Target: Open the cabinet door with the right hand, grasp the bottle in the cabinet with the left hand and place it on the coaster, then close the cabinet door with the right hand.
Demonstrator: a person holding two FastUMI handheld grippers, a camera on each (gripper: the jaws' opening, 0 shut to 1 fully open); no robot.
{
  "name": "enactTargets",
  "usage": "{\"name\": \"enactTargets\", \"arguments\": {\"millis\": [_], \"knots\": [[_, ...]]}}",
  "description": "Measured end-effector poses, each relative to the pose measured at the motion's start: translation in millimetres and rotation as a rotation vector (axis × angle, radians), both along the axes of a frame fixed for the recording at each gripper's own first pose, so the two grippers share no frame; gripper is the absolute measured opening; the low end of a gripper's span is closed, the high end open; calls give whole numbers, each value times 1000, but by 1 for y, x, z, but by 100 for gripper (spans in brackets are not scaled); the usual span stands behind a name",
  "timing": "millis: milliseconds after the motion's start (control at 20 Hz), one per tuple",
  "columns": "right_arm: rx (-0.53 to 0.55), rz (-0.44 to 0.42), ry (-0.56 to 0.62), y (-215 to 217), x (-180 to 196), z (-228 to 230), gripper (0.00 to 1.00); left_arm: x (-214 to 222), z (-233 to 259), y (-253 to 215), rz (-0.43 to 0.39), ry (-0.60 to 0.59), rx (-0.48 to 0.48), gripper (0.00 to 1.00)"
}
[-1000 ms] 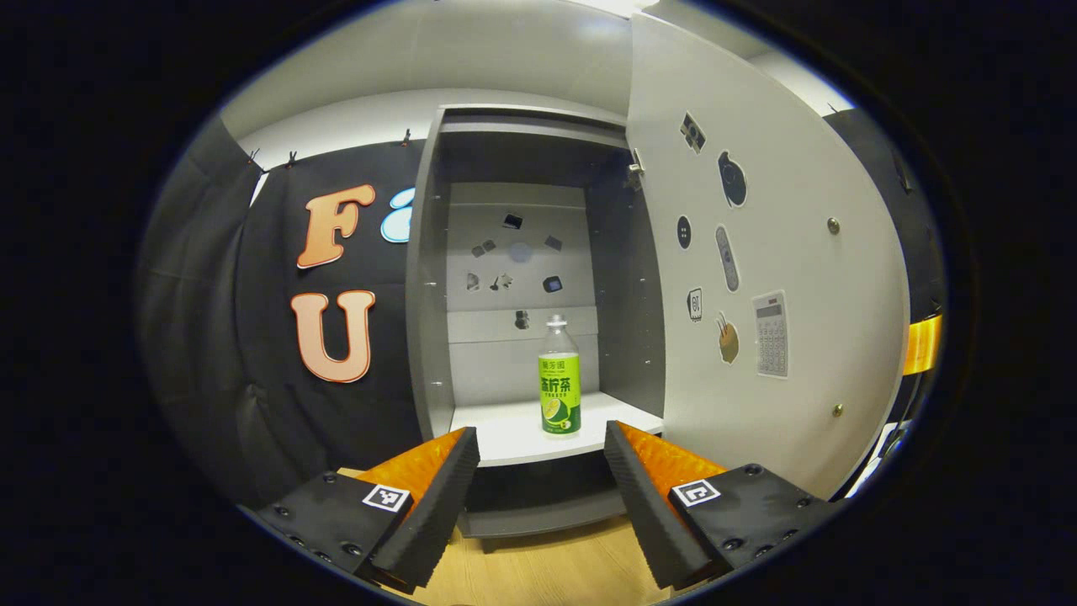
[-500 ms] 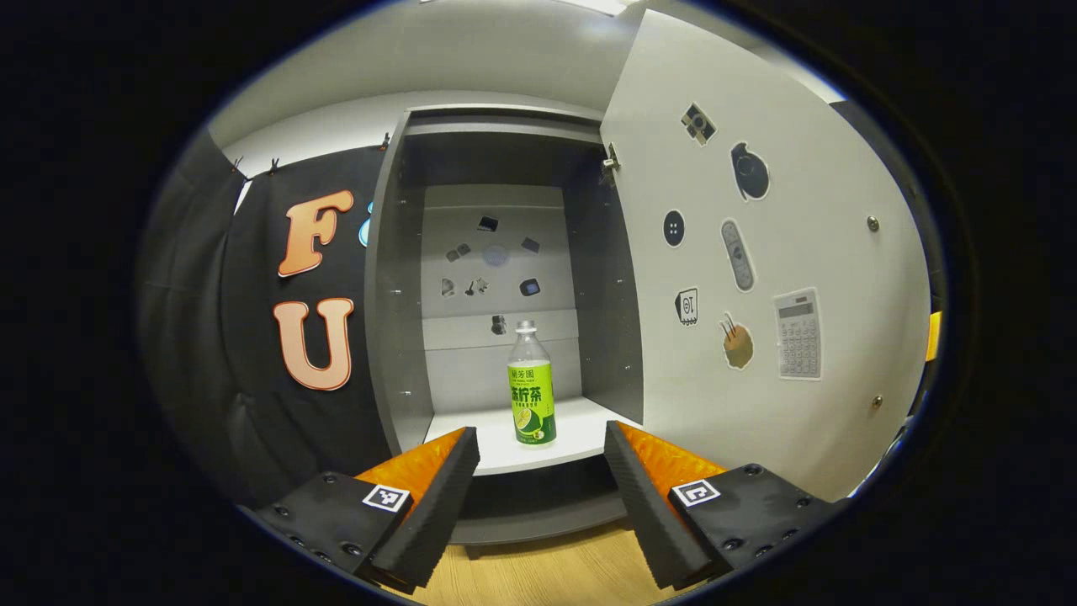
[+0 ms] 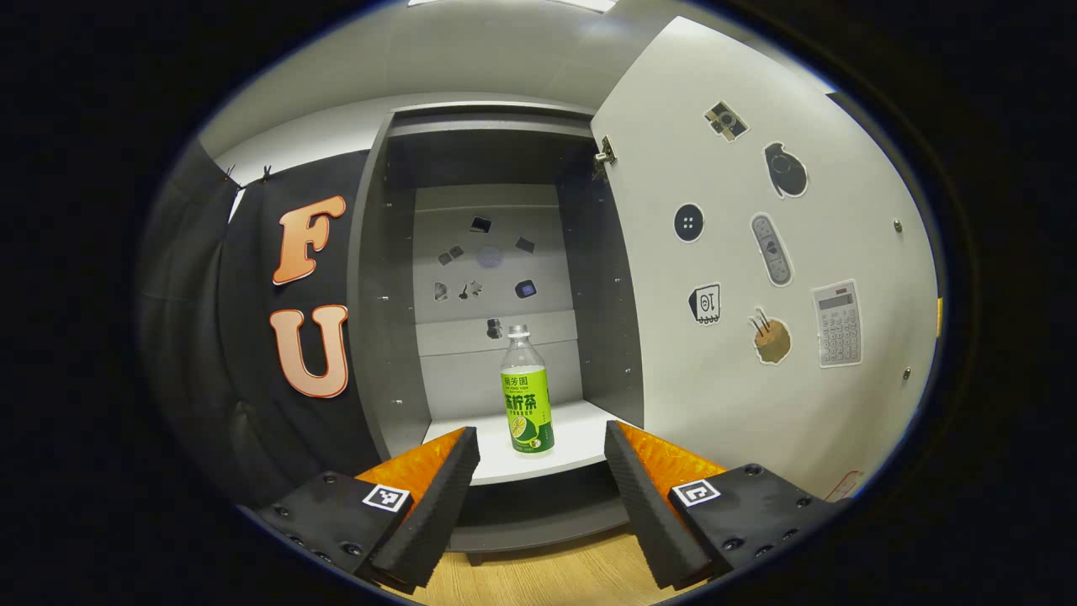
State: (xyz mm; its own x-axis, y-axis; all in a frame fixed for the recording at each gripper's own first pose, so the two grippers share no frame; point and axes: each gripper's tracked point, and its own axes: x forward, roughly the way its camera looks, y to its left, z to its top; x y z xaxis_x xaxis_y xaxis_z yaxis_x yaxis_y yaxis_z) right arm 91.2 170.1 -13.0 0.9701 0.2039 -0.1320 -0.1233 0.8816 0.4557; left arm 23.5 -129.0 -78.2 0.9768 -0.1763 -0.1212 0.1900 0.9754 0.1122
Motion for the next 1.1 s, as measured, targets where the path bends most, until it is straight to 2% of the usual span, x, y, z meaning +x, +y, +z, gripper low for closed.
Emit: {"name": "enactTargets", "arguments": {"millis": [100,250,300,350,400,450,550,650,750,850,900,950,1000,1050,1100], "knots": [[-10,5,4,-2,1,-2,14,5,-2,-6,-8,1,-3,98],[-23,7,10,-6,2,-4,23,13,-1,-10,-15,-3,-7,99],[-30,4,15,-8,1,-5,18,16,-3,-10,-17,-1,-10,98],[-37,0,20,-11,0,-6,28,19,-3,-11,-18,1,-15,98],[-45,-2,26,-13,0,-8,31,18,-3,-12,-22,4,-20,98],[-54,-3,29,-15,-1,-8,40,19,-3,-12,-24,6,-23,98],[-84,-1,31,-19,-2,-10,51,26,-5,-13,-28,8,-26,99],[-122,14,42,-24,-6,-13,52,33,-8,-14,-31,10,-25,99],[-146,9,30,-30,-7,-12,66,35,-8,-15,-36,8,-24,99],[-147,-4,21,-31,-1,-11,75,41,-6,-15,-38,-2,-17,99],[-152,-10,18,-31,-2,-11,70,43,-6,-14,-35,-2,-17,99],[-155,-13,11,-33,-3,-9,70,47,-6,-13,-31,0,-21,98],[-154,-18,-4,-35,-3,-7,65,50,-5,-13,-29,3,-29,98],[-146,-22,-26,-35,1,-2,70,53,-6,-11,-27,7,-34,98],[-135,-33,-47,-35,4,2,70,56,-6,-11,-26,8,-36,98]]}}
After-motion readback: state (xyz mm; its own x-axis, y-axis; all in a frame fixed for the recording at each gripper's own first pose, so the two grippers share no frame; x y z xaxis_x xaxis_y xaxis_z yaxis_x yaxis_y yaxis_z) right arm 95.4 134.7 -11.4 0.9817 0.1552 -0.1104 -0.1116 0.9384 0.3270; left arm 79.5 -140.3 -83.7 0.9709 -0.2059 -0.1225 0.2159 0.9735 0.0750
